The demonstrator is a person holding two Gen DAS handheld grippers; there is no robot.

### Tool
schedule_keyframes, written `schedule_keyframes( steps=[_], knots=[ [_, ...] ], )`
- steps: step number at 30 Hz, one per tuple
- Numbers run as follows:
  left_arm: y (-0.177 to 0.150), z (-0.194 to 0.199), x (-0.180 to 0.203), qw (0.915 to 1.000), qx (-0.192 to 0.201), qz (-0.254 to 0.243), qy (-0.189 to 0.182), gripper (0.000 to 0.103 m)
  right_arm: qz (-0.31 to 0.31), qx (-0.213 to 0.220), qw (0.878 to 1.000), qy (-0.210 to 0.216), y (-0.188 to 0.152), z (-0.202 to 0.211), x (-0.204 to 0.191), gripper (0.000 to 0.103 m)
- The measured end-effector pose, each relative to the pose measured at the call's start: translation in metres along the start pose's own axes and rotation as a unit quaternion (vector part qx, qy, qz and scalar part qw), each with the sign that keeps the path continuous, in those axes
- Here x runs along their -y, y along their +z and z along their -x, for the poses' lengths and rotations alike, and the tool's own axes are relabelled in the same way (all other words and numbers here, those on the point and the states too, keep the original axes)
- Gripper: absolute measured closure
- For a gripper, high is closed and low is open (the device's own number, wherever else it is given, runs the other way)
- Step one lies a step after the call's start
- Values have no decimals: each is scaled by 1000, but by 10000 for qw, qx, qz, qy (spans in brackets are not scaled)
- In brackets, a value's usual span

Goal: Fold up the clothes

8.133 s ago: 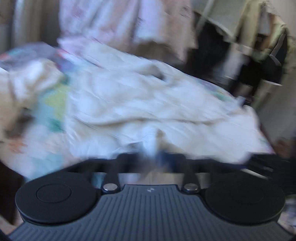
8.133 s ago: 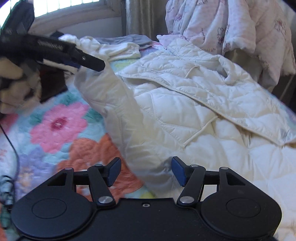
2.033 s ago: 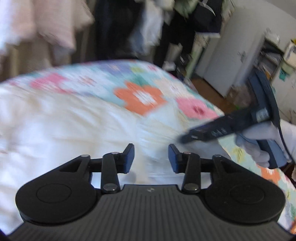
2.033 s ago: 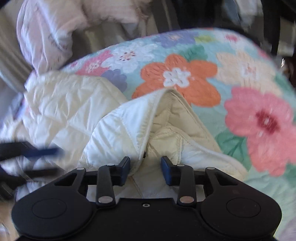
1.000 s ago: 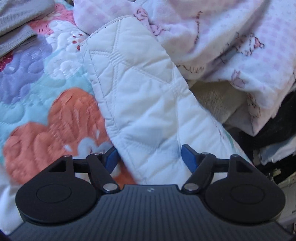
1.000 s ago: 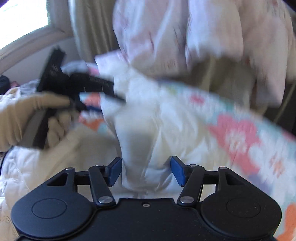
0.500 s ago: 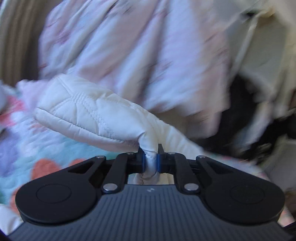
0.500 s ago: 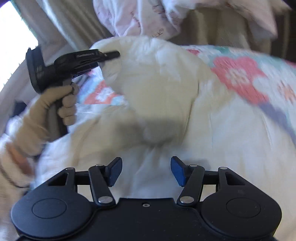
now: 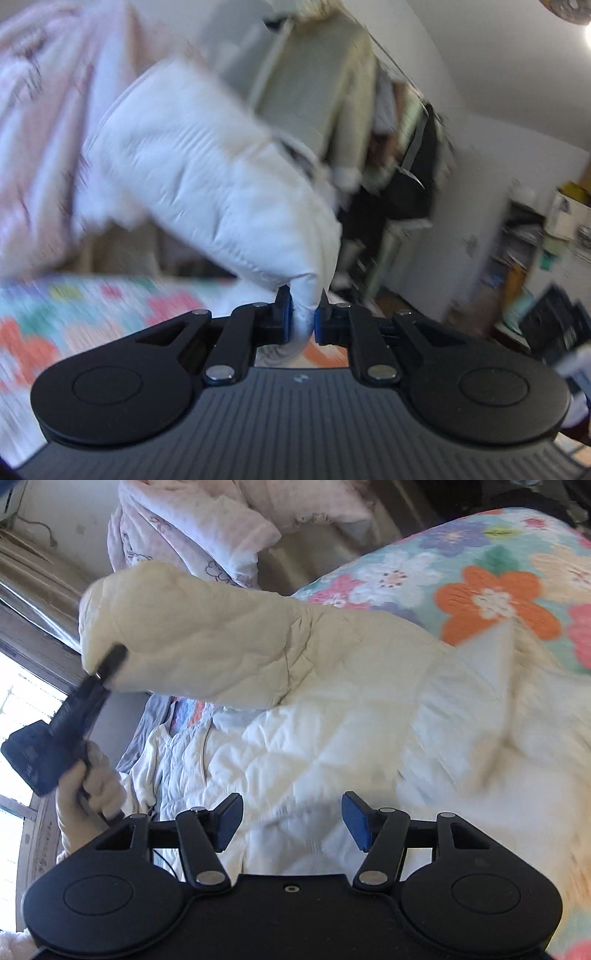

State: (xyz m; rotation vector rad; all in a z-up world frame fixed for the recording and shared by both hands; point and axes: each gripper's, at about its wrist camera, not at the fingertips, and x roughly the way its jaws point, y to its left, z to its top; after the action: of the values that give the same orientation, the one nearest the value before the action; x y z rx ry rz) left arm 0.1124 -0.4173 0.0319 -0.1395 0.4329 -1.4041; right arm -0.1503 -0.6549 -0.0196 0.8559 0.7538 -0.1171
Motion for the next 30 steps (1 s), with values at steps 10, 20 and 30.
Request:
schedule_keyframes(
  steps=[10, 20, 30],
  knots=[
    [-111, -35, 62, 9762, -1947, -768, 574, 86, -387, 304, 9988, -22, -70, 28, 20, 34],
    [-126, 22, 82, 9789, -1752, -306, 1002, 48, -1241, 393, 9901, 526, -96, 23, 49, 34],
    [-134, 69, 63, 9700, -1914, 1325, 697, 46, -1746, -139, 9792, 1027, -137, 4, 45, 28]
  ],
)
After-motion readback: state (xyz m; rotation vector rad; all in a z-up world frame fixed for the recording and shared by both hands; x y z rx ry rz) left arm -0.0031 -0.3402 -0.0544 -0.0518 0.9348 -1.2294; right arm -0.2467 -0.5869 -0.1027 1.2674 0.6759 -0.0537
